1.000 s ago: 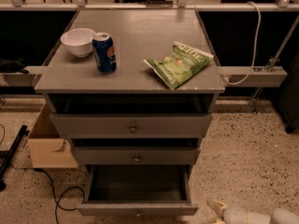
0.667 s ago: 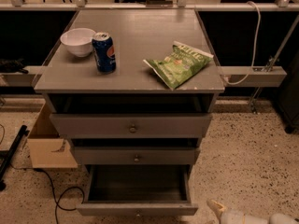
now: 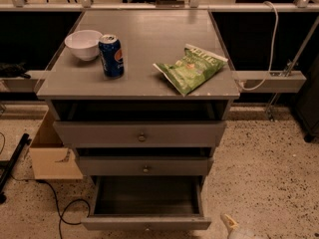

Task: Close bottom drawer

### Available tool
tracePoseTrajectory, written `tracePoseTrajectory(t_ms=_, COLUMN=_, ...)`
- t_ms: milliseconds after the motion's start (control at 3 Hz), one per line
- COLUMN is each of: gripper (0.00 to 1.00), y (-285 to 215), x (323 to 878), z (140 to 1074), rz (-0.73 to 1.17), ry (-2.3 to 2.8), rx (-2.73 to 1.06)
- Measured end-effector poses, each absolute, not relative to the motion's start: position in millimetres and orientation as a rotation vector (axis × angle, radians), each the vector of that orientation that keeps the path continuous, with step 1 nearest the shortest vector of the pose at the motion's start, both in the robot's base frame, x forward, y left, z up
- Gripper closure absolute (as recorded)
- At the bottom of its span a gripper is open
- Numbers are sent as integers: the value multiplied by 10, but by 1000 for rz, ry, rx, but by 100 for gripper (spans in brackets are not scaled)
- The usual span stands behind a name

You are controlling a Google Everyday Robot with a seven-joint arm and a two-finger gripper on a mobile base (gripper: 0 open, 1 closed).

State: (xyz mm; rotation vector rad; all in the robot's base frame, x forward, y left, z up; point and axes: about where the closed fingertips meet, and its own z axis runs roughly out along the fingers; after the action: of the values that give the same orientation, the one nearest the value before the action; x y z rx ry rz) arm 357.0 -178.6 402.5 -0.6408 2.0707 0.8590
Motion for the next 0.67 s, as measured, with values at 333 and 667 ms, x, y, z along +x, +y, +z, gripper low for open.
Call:
tracePoseTrajectory(t_ms=333, gripper=0, y=-1726, x=3561, z=3985, rz=842, ry=2071, rx=-651)
tracePoseTrajectory(t_ms=667, gripper=0, y=-1597, x=3521, z=3950, rz=850, ry=2075, rx=-681)
